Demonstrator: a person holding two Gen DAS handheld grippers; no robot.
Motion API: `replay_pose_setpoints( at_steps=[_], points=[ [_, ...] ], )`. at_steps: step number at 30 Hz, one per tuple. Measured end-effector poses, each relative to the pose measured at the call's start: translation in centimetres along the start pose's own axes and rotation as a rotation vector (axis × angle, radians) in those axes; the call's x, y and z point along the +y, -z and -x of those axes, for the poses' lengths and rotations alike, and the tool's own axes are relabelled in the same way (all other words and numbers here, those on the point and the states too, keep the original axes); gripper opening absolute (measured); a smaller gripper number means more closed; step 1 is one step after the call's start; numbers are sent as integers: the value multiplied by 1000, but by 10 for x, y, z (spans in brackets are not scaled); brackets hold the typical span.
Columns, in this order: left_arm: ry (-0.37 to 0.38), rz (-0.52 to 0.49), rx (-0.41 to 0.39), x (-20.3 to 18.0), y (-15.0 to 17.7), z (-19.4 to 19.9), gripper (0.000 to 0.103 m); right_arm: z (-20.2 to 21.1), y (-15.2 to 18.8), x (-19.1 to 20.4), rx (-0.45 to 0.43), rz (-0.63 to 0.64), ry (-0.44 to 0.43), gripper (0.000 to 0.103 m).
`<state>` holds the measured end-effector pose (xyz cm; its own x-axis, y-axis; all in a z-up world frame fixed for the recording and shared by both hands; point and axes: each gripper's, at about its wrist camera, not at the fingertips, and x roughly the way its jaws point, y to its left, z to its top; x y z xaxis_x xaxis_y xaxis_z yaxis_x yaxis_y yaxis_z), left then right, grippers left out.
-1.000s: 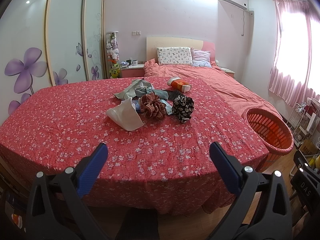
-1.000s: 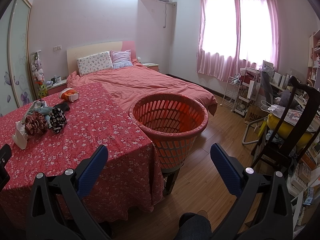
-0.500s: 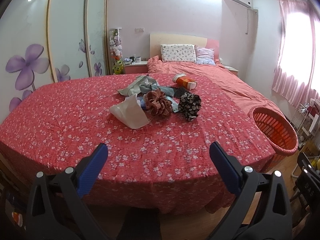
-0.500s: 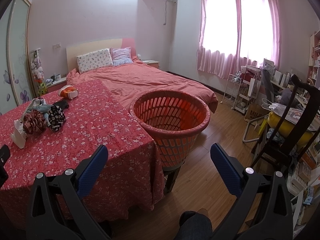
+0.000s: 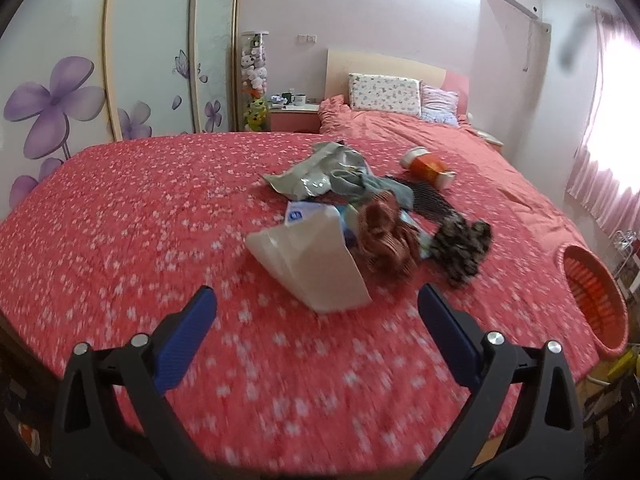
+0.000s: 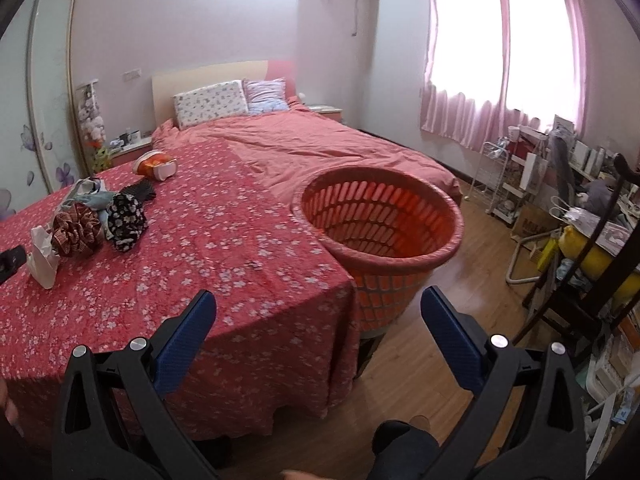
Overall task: Collect trash
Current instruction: 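Grasp the white tissue with the left tool while the right tool grasps the black scrunchie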
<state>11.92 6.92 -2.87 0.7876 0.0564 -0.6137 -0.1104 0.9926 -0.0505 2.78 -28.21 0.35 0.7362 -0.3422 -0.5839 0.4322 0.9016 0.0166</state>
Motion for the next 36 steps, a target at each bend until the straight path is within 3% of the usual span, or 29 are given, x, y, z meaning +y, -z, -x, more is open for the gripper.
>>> replay_pose_setpoints(
  at_steps=[5,15,21,28,32,36],
  points=[
    [19,1,39,3,-13,-31,92,-8,-1,14,17,34,-18,101],
    [49,74,135,25,-20,-77,69,-18,-8,36,21,87,-30,101],
    [47,104,144,47,-22,-88,68,-21,-11,53,15,116,-48,101],
    [112,153,210,64,-20,-100,67,-21,-14,68,3,145,-65,101],
    [142,152,195,65,-22,-101,52,-22,-19,76,-11,157,-71,101],
    [167,121,170,64,-26,-98,25,-22,-26,88,-36,172,-83,101]
  ],
)
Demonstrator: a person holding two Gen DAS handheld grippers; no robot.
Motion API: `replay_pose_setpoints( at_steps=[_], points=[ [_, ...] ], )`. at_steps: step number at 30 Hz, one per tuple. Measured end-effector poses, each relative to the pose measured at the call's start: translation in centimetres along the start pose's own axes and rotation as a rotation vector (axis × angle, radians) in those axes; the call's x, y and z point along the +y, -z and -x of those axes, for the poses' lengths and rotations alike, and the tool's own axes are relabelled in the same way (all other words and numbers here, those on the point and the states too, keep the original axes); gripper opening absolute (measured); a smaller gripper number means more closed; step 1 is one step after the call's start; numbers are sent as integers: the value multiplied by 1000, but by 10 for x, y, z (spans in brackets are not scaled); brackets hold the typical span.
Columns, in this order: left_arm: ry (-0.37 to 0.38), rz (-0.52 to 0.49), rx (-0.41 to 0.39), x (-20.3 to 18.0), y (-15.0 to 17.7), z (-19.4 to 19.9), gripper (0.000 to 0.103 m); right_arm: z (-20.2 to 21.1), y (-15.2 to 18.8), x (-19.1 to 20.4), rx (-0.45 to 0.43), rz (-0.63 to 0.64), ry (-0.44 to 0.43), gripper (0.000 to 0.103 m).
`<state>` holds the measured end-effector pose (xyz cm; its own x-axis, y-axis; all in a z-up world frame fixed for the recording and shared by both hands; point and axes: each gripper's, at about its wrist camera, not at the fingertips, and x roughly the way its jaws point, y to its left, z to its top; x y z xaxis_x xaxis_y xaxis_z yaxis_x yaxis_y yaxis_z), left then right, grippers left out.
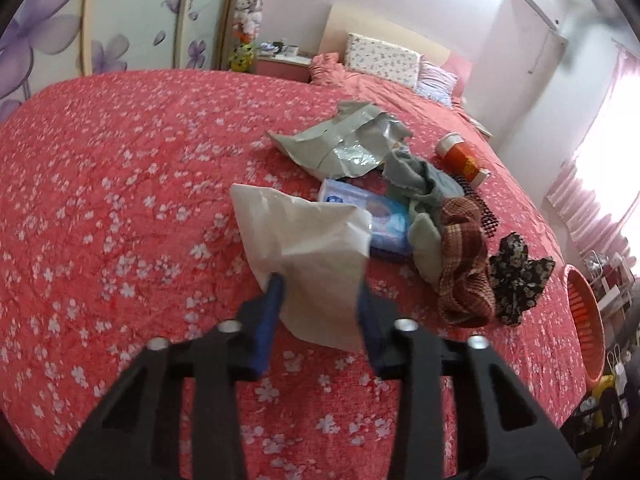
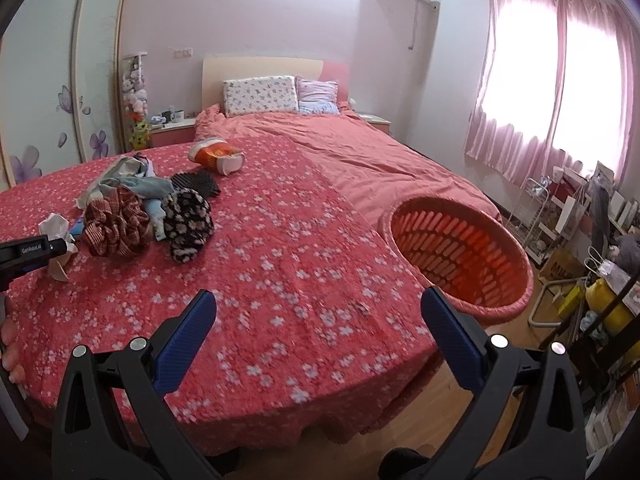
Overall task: Collect trash
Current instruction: 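Grasp the white tissue with the left tool while the right tool grasps the black scrunchie, then carry the tissue and scrunchie to the orange basket and open both tools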
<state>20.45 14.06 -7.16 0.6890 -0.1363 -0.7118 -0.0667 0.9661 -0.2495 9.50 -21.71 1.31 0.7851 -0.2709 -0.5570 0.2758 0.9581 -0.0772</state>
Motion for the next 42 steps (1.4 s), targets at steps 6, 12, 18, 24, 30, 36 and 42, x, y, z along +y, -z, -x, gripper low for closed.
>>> replay_pose_setpoints(
  at_steps=[6,12,18,24,30,36,42],
  points=[
    [12,-1,-14,12,-3,7,19,-7,-14,15,-16,-2,-44,101],
    [-3,-1,-49,26,-6,19,18,-21,-30,27,-17,-14,-133,101],
    [-14,-9,-88,36,-12,33,18,-43,-41,39,28,-58,-232,100],
    [-13,-7,-109,43,-17,44,18,-68,-51,56,80,-58,-327,85],
    [-5,-6,-116,46,-18,50,18,-89,-51,68,143,-71,-371,68],
    [5,-16,-117,41,-19,51,18,-104,-46,75,188,-52,-343,49],
    [25,-40,-122,29,-21,55,18,-105,-44,68,192,-65,-355,13]
  ],
)
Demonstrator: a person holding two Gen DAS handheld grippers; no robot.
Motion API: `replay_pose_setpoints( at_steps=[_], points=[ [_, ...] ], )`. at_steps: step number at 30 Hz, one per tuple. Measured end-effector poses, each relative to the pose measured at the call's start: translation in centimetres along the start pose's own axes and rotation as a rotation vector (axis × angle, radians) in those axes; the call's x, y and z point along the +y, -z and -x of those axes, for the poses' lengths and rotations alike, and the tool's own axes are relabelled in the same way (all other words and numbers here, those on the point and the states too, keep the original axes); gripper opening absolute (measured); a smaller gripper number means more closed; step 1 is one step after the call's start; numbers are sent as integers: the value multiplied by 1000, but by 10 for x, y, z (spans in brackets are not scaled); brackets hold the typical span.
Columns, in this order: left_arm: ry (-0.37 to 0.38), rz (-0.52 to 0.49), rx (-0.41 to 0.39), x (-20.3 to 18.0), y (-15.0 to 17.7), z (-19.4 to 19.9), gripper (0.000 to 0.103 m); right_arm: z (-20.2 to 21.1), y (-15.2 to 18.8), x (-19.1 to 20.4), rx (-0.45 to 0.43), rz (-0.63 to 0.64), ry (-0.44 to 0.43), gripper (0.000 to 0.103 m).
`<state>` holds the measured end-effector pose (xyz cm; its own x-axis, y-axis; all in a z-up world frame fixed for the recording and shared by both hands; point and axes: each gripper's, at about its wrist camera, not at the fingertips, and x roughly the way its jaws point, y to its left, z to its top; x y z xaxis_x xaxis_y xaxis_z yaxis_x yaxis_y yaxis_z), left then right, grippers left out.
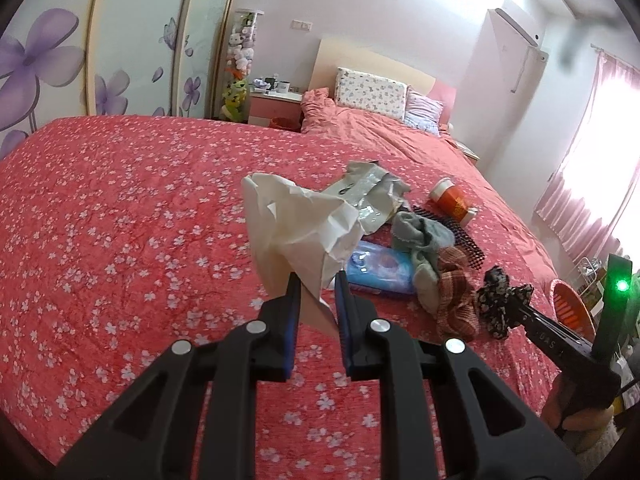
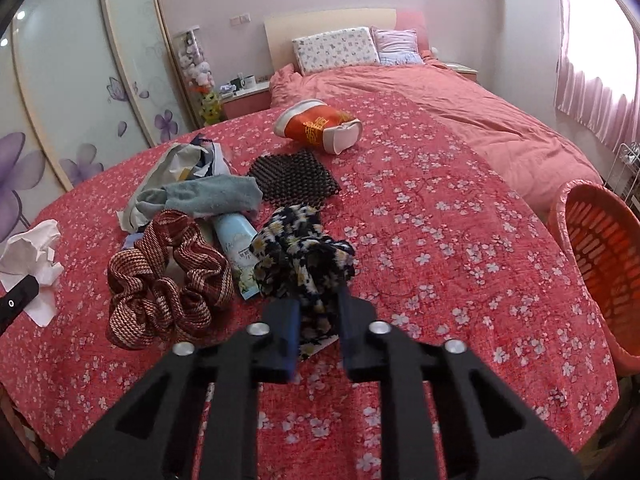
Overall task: Collect trash
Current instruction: 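Carry the tissue and scrunchie to the orange basket and open both tools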
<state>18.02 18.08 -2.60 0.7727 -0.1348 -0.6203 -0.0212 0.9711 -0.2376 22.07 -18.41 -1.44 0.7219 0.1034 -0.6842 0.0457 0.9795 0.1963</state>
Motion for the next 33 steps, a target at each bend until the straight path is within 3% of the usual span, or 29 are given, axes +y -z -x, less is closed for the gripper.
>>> replay_pose_setpoints(
  at_steps=[16,33],
  points=[
    [102,-93,0,-73,-5,6,18,72,-16,-40,-215,-15,50,11],
    [306,-236,48,-216,1,-18,18,127,-23,-129,-396,-128,198,11]
  ],
)
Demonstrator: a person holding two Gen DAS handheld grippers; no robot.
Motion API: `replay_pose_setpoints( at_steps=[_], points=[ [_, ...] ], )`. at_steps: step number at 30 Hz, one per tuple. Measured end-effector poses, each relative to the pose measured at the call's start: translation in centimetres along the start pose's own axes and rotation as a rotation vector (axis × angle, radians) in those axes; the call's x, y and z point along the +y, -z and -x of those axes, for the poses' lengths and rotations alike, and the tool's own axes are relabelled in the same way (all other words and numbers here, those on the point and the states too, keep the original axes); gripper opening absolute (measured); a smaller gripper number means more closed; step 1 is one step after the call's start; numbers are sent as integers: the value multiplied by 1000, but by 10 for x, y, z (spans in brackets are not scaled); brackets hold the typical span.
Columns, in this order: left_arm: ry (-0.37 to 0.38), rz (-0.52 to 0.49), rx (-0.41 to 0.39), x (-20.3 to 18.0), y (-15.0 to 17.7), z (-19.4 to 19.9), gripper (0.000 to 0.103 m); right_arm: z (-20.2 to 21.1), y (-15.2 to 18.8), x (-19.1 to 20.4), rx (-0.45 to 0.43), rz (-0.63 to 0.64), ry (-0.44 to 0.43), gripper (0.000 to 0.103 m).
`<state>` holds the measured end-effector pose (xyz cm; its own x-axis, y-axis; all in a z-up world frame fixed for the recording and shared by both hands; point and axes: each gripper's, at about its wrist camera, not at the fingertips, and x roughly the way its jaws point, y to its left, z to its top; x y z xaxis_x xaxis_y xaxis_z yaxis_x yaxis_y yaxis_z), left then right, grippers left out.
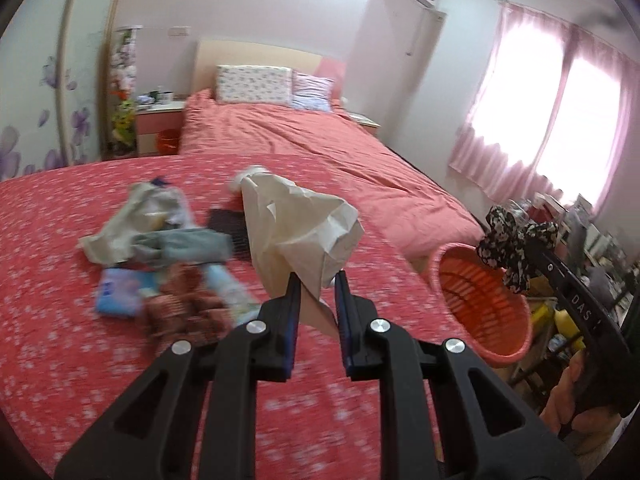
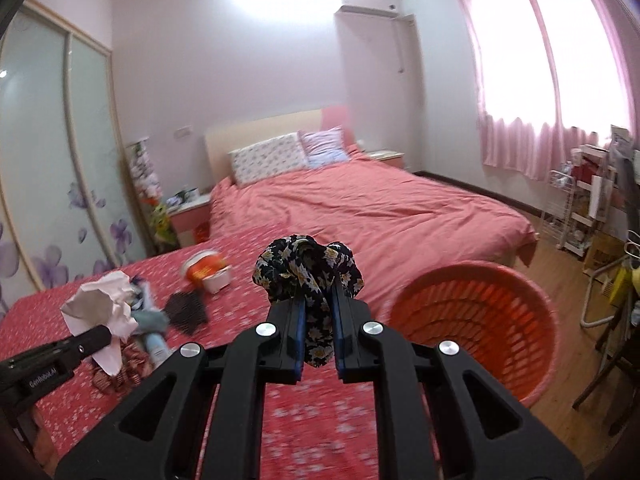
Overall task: Collect trash
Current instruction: 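Carry the tissue and scrunchie to the orange basket and open both tools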
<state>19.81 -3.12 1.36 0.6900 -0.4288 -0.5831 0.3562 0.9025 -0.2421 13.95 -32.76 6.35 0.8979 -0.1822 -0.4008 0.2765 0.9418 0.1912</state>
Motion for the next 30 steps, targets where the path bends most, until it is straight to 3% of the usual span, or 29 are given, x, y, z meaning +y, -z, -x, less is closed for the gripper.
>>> replay_pose_setpoints(
  at_steps=[14,22,30],
  points=[
    [206,-124,64,-111,-5,-67,18,-16,0,-86,-34,-125,172,11],
    [302,-196,117,-173,-3,-113,18,-28,3,-116,-19,-187,215,11],
    [334,-227,182,-204,6,-154,18,-34,5,-132,-10,-224,219,11]
  ],
)
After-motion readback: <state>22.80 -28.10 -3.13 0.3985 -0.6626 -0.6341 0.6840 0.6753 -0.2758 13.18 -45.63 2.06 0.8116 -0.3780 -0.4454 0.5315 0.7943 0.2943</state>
